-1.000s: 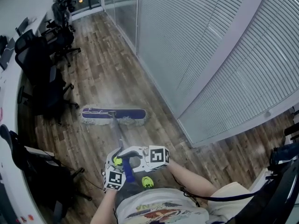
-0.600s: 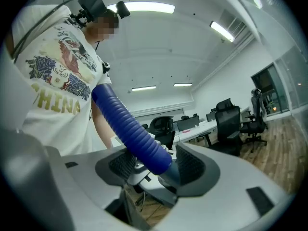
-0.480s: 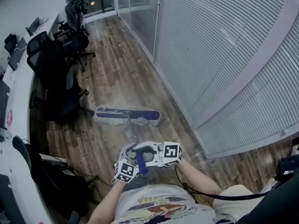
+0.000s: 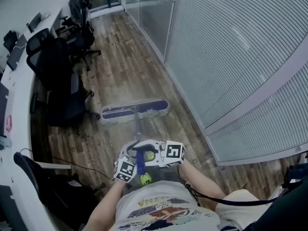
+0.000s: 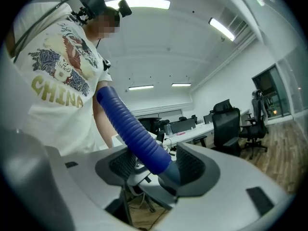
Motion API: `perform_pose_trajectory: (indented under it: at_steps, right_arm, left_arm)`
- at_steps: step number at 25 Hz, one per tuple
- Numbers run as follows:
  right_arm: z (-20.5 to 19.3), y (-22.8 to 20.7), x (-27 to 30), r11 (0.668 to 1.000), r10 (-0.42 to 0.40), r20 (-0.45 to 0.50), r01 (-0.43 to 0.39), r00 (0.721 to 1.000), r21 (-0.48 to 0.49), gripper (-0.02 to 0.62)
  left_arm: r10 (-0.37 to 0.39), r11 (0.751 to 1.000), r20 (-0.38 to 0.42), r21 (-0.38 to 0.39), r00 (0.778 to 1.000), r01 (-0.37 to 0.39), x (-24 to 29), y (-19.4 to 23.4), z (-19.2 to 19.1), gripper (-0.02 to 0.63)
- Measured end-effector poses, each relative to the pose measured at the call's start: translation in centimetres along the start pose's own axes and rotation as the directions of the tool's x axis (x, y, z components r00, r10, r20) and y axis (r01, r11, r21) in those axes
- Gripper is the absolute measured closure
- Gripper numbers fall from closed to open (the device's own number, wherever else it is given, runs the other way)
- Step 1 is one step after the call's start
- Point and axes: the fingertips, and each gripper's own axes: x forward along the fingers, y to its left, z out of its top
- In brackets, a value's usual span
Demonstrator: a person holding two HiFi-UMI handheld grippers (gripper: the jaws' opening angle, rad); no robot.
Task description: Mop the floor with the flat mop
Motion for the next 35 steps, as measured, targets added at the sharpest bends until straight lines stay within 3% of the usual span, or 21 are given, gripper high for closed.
perform_pose_trajectory:
  at_steps: [7, 18, 24, 29, 35]
  right_arm:
    - [1.7, -9.9, 0.9, 0.999, 0.035, 0.012, -0.035, 0.999, -0.016, 0.35]
    - [6.1, -33.2, -1.8, 0.998, 0.058, 0.049, -0.057, 0.997, -0.003, 0.348]
    - [8.2, -44.1, -4.2, 0.998, 0.054, 0.047, -0.053, 0.997, -0.014, 0.347]
    - [9.3, -49.2, -5.4, 0.998, 0.065, 0.048, -0.065, 0.997, -0.015, 0.347]
    - [10.2, -52.2, -6.0, 0.998, 0.065, 0.049, -0.065, 0.997, -0.013, 0.347]
  left_arm:
    - [0.029, 0.999, 0.013, -0.018, 0.999, -0.029, 4.9, 9.1, 0.9, 0.474]
    - [0.054, 0.998, -0.013, -0.022, 0.998, -0.054, 19.1, 28.0, 4.4, 0.474]
    - [0.064, 0.998, -0.023, -0.014, 0.998, -0.065, 26.7, 36.1, 6.2, 0.474]
    - [0.073, 0.997, -0.022, -0.027, 0.997, -0.074, 30.3, 40.0, 7.5, 0.474]
    - [0.079, 0.996, -0.012, -0.047, 0.997, -0.079, 32.2, 42.4, 8.5, 0.474]
